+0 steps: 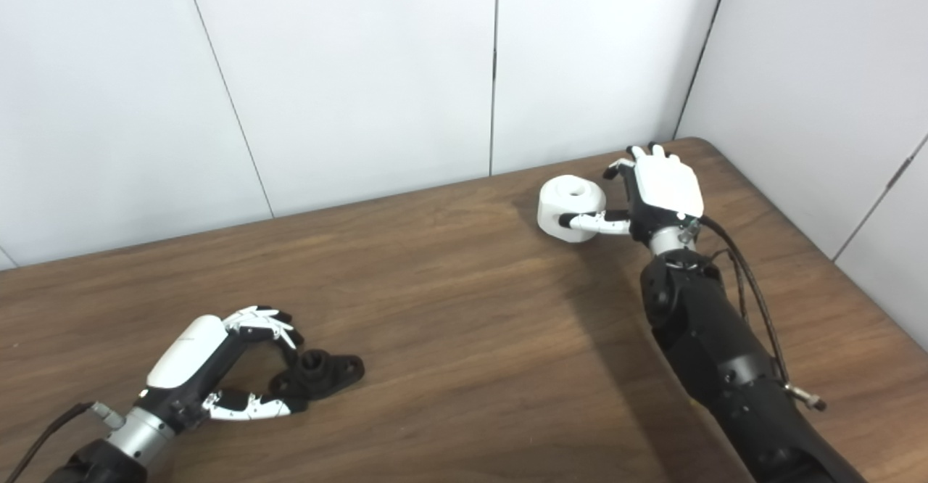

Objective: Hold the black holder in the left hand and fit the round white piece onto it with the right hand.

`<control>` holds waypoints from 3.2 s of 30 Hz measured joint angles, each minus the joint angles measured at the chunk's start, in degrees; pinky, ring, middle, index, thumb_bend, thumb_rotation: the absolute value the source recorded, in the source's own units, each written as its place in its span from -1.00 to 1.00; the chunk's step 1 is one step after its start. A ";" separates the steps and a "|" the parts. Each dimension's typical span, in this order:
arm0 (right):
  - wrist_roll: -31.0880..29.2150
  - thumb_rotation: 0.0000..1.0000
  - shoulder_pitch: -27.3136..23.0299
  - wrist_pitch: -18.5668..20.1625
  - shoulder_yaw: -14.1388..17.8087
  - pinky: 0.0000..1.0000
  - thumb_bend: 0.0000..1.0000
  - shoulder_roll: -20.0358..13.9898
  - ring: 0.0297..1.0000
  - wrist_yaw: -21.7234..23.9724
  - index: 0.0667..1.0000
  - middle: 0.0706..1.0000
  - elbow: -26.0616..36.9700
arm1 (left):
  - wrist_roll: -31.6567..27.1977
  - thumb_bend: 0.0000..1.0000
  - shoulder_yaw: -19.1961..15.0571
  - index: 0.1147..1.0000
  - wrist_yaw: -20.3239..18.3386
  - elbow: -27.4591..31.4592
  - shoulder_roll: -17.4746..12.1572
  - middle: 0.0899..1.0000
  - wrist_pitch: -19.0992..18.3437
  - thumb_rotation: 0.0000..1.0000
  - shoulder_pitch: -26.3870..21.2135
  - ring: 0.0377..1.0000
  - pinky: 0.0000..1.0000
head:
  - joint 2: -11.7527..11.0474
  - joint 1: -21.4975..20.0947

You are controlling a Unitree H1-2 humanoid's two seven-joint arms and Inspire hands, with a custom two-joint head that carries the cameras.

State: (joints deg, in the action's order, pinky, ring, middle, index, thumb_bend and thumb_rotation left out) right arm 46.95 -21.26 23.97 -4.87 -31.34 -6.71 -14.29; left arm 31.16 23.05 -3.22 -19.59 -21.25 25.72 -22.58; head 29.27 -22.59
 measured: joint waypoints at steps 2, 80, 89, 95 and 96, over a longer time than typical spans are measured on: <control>0.00 0.48 -0.03 0.38 -0.26 1.00 0.79 0.00 1.00 0.02 0.39 0.89 -0.05 | 0.00 0.04 0.00 -0.17 -0.14 0.13 -0.05 0.28 -0.11 -0.90 0.00 0.63 0.80 | 0.00 0.00; -11.18 -0.69 -2.20 -8.67 -1.32 1.00 0.05 7.15 0.94 -7.33 -0.11 0.57 -3.48 | 0.07 0.04 -1.15 -0.17 -1.64 2.71 -0.37 0.26 -1.10 -0.90 1.39 0.62 0.77 | 0.88 2.11; -14.08 -0.69 -1.48 -8.66 -1.04 1.00 0.04 8.54 0.92 -2.54 -0.10 0.58 4.48 | 0.06 0.04 -1.23 -0.17 -1.59 2.45 -0.38 0.27 -0.86 -0.91 1.40 0.63 0.79 | 1.05 2.20; -14.13 -0.69 -1.20 -7.85 -1.96 1.00 0.04 9.65 0.93 1.57 -0.10 0.58 7.93 | 0.07 0.04 -1.20 -0.17 -1.59 2.45 -0.37 0.27 -0.88 -0.90 1.39 0.63 0.79 | 1.49 3.34; -14.05 -0.69 -1.07 -7.57 -2.14 1.00 0.04 9.98 0.93 2.21 -0.10 0.57 8.89 | 0.06 0.04 -1.20 -0.17 -1.59 2.45 -0.37 0.27 -0.92 -0.90 1.40 0.63 0.79 | 1.67 3.86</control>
State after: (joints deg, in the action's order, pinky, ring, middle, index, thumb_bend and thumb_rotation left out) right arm 32.89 -22.33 16.40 -7.00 -21.36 -4.50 -5.41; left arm 31.23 21.85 -4.81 -17.14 -21.62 24.80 -21.18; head 30.94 -18.73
